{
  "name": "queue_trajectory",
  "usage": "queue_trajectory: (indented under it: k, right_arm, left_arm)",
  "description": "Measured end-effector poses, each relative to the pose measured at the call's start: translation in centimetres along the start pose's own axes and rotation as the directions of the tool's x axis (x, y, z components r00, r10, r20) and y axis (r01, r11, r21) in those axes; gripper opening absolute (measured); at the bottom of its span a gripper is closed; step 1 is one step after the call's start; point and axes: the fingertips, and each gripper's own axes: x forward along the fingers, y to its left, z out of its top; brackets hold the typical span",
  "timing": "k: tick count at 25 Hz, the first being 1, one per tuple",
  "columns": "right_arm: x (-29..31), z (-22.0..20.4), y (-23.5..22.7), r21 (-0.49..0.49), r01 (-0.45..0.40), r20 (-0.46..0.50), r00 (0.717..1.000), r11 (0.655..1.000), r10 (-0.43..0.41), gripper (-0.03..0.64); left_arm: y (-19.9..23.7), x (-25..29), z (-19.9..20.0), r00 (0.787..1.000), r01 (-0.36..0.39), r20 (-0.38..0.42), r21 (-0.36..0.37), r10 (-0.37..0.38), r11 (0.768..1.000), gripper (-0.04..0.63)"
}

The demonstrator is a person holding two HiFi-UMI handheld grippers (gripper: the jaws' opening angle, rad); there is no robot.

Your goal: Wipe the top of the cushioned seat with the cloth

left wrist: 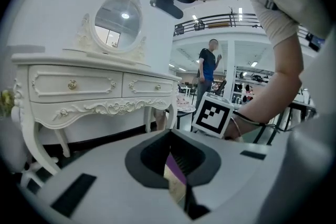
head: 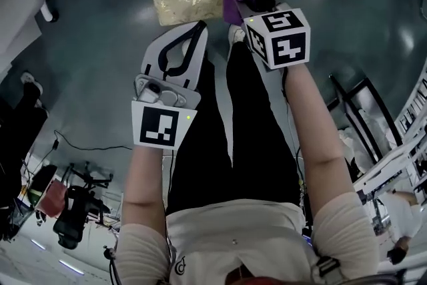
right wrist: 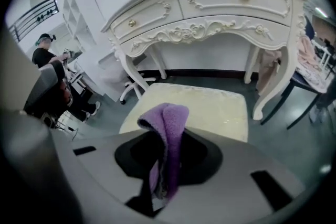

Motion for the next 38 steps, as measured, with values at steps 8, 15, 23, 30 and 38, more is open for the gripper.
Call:
queue_trajectory:
  k: [8, 15, 23, 30, 38]
  right_arm:
    - [5.7, -0.4, 11.7, -0.034, -0.086, -0.031, 0.996, 0.996, 0.085, 0.083]
    - [9.4, -0.9, 17.0, -0.083, -0.126, -0.062, 0.991, 0.989, 0.121, 0.083]
    - [11.3, -1.7, 16.4, -0.118, -0.075, -0.057, 0.996, 0.990, 0.069, 0.083]
    - [9.9, -2.1, 13.6, -0.149, -0.051, -0.057, 0.997, 0.988, 0.042, 0.083]
    - [8.0, -3.3, 8.7, -0.139, -0.064, -0.074, 0.996, 0.988, 0.054, 0.084]
  left_arm:
    - [6.4, -8.8, -3.6, 0.994, -0.104, 0.019, -0.085, 0.106, 0.991, 0.012]
    - [8.8, -12.3, -6.6, 0.989, -0.139, 0.025, -0.159, 0.145, 0.977, 0.012]
    - [9.3, -12.4, -7.1, 0.988, -0.137, 0.044, -0.170, 0.147, 0.976, 0.014]
    - [7.9, -9.9, -6.1, 0.987, -0.139, 0.053, -0.169, 0.149, 0.976, 0.012]
    - [4.5, -6.3, -5.2, 0.989, -0.134, 0.044, -0.176, 0.144, 0.975, 0.014]
